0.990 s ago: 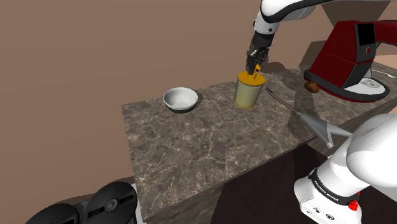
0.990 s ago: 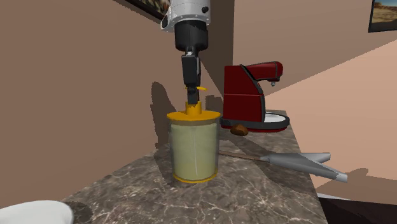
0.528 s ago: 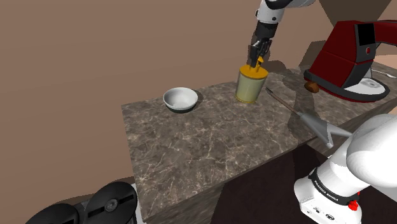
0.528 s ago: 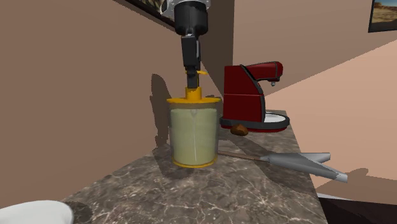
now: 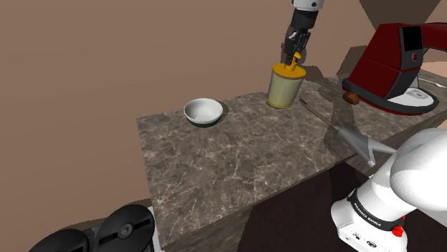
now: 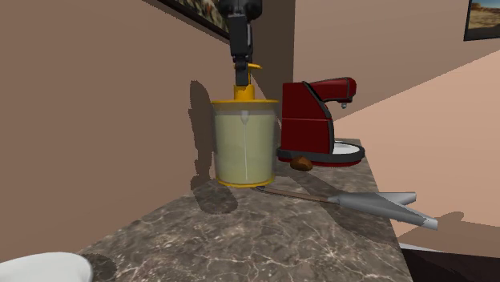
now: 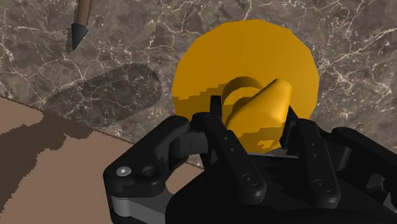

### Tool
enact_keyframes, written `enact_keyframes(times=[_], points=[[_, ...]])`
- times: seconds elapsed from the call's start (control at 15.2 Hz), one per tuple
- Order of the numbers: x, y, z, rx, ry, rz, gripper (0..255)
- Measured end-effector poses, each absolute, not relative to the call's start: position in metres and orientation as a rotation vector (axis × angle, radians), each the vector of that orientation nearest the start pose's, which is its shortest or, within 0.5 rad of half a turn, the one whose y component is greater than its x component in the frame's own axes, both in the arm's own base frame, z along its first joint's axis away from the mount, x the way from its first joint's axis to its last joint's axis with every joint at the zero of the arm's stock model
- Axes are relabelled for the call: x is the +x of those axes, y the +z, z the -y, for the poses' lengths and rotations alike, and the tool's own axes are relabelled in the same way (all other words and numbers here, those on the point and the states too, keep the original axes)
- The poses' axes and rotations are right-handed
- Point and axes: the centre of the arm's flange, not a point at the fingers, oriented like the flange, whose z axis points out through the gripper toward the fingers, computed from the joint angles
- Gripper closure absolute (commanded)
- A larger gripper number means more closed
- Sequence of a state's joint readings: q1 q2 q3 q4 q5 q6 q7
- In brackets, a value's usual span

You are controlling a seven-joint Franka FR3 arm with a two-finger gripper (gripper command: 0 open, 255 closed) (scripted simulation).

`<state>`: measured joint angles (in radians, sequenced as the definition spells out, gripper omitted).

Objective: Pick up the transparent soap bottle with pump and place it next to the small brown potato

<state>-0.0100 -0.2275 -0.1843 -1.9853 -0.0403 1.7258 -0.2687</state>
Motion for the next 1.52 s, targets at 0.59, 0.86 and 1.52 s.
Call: enact_keyframes(times=[0.59,0.86,1.52], points=[[0.476,0.603,0.103,-3.129,0.054,0.136,255],[0.476,0.625,0.104,-3.129,0.054,0.136,255],[0.476,0.678,0.103,-3.128,0.054,0.136,255]])
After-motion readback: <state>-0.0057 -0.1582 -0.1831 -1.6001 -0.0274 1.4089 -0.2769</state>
